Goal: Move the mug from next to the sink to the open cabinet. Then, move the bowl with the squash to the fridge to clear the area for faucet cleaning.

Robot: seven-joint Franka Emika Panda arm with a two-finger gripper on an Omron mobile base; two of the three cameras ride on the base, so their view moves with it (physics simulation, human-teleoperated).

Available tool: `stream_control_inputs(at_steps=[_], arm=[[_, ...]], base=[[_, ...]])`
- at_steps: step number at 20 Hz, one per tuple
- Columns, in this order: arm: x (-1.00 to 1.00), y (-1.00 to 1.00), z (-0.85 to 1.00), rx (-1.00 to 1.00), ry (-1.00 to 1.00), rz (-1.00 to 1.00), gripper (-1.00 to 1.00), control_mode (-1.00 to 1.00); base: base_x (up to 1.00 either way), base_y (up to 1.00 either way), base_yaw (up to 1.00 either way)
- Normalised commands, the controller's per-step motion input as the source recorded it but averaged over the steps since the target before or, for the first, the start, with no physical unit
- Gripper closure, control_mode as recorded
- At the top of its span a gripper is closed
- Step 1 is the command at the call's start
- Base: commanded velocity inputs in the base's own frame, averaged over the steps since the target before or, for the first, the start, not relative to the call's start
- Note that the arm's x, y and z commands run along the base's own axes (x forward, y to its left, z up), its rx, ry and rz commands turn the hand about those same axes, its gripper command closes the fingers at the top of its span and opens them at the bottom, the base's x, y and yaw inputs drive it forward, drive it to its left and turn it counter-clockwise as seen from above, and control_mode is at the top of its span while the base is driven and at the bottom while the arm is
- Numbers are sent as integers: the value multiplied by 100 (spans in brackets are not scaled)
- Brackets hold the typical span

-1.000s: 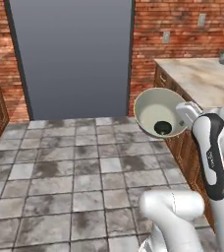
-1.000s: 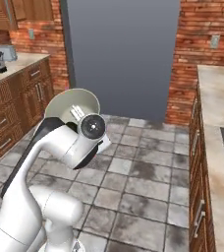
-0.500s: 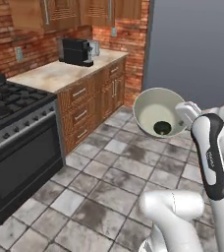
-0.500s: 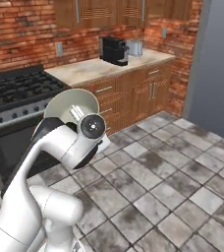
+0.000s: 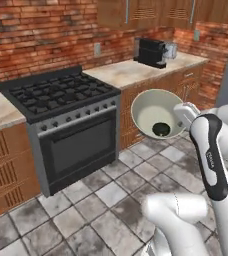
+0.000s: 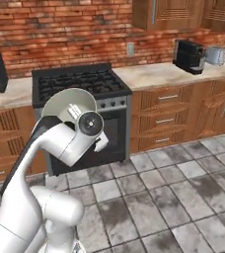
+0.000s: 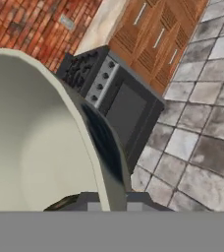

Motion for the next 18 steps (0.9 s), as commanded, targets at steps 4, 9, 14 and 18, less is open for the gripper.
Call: stream_control_inputs(at_steps=[4, 9, 14, 18], arm=[[0, 0, 0, 0, 0, 0, 100, 100], [0, 0, 0, 0, 0, 0, 100, 100], [0, 0, 0, 0, 0, 0, 100, 100], [0, 0, 0, 0, 0, 0, 100, 100]], base=[[15, 0, 85], [2, 0, 90], [8, 1, 87], [18, 12, 79]])
